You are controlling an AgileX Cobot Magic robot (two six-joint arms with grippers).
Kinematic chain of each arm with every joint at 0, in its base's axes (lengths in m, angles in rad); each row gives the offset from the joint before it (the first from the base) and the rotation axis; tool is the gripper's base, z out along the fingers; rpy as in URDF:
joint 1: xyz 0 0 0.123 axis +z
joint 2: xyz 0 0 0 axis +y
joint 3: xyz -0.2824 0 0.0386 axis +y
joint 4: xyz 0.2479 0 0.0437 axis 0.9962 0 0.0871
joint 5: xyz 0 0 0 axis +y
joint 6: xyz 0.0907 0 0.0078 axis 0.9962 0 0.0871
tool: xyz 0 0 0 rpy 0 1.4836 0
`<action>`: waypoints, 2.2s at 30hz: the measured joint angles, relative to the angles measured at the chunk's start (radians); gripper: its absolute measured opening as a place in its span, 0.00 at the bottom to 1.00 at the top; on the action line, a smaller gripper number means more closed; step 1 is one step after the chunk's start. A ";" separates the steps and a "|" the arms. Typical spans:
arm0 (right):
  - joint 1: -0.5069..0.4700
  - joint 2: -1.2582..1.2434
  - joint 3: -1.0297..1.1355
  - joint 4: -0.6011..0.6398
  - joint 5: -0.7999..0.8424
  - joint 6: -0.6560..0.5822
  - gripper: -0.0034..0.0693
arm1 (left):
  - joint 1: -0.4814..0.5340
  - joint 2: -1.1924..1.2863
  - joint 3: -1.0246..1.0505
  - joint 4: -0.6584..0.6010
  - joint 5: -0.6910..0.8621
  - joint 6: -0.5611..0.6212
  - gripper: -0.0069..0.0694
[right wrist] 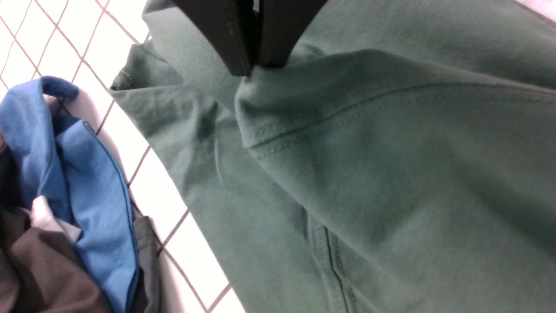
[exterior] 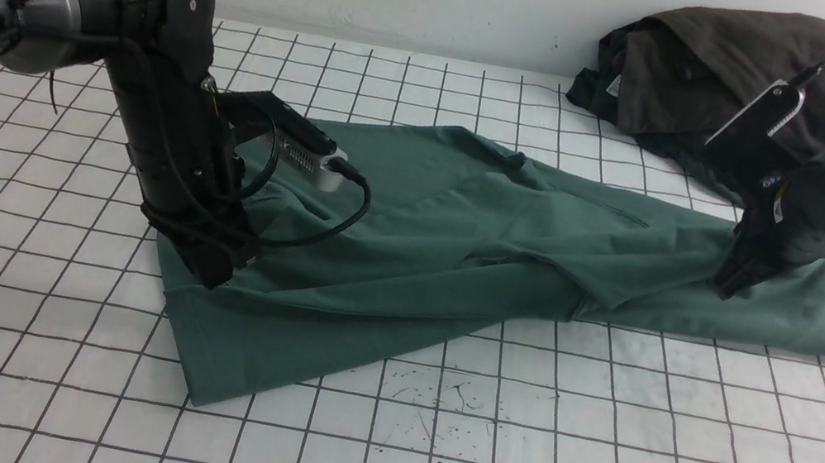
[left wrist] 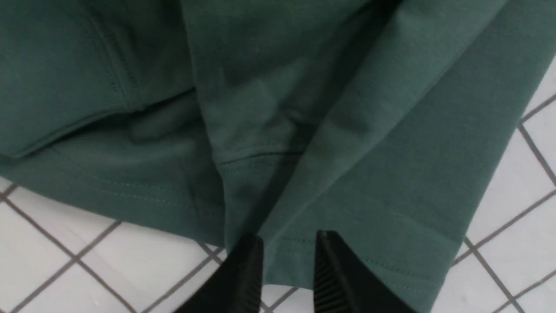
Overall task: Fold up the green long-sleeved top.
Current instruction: Use both arms to drag the lower edge of the fabric forward and fold it over the upper edge
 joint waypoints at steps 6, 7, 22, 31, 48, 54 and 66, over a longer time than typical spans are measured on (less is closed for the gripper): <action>0.000 0.000 0.000 0.007 0.007 -0.003 0.04 | 0.000 0.012 0.000 0.028 -0.014 0.037 0.54; 0.000 0.000 0.000 0.008 0.007 -0.003 0.04 | 0.000 0.020 0.001 0.028 -0.006 0.051 0.54; 0.000 -0.041 0.000 0.043 0.044 -0.003 0.04 | 0.001 0.004 0.015 0.025 0.058 0.084 0.09; 0.000 -0.117 0.000 0.125 0.126 -0.050 0.04 | 0.001 -0.277 0.015 0.095 0.020 0.001 0.09; 0.000 0.083 -0.124 0.130 -0.316 -0.180 0.04 | 0.103 0.083 -0.282 0.350 -0.519 -0.452 0.09; 0.000 0.257 -0.313 0.143 -0.313 0.069 0.12 | 0.123 0.341 -0.498 0.362 -0.520 -0.568 0.20; -0.010 0.248 -0.557 0.215 0.059 0.470 0.40 | 0.155 0.360 -0.702 0.389 -0.338 -0.689 0.53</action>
